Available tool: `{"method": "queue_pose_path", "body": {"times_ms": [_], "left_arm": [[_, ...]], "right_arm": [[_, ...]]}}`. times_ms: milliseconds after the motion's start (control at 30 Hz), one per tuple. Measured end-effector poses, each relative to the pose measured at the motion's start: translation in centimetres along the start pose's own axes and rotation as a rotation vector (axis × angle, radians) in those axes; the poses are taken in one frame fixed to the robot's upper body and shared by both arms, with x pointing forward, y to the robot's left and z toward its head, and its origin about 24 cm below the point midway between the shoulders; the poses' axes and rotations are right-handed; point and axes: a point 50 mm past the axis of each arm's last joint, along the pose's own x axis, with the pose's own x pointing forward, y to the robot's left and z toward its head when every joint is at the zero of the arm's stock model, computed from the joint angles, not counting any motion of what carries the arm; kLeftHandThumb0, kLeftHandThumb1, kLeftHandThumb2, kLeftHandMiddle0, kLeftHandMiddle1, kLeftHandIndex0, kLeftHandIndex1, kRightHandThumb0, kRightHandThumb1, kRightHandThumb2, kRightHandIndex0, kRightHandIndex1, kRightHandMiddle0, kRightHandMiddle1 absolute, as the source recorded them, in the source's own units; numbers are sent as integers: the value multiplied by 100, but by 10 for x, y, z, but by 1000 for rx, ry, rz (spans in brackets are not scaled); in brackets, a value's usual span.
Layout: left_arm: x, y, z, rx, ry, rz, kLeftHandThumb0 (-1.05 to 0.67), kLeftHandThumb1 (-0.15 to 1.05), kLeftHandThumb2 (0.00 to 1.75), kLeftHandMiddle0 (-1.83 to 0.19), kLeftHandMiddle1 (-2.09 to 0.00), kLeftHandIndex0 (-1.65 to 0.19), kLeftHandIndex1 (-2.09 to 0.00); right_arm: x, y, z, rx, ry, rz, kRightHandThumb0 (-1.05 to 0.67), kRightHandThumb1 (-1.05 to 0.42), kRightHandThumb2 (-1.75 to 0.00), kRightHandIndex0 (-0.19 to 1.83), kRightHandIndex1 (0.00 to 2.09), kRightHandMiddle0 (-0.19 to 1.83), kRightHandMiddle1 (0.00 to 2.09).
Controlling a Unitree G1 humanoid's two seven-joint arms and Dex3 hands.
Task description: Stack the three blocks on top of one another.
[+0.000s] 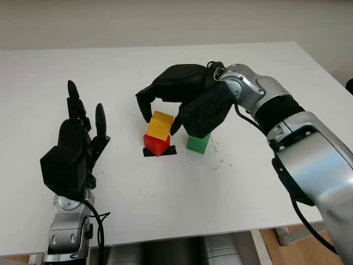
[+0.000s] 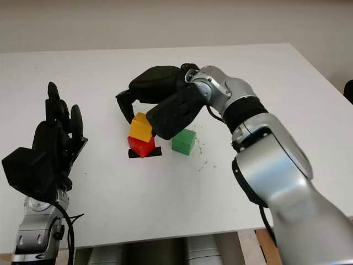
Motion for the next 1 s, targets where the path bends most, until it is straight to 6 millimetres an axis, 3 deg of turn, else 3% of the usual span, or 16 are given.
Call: {"method": "queue_pose_path", "body": {"times_ms": [1000], "left_arm": [[-1, -5, 0, -13, -4, 6, -75, 105, 65, 19, 0, 19, 0]], "right_arm": [[10, 0, 9, -83, -23, -17, -37, -98, -6, 31, 5, 34, 142]]}}
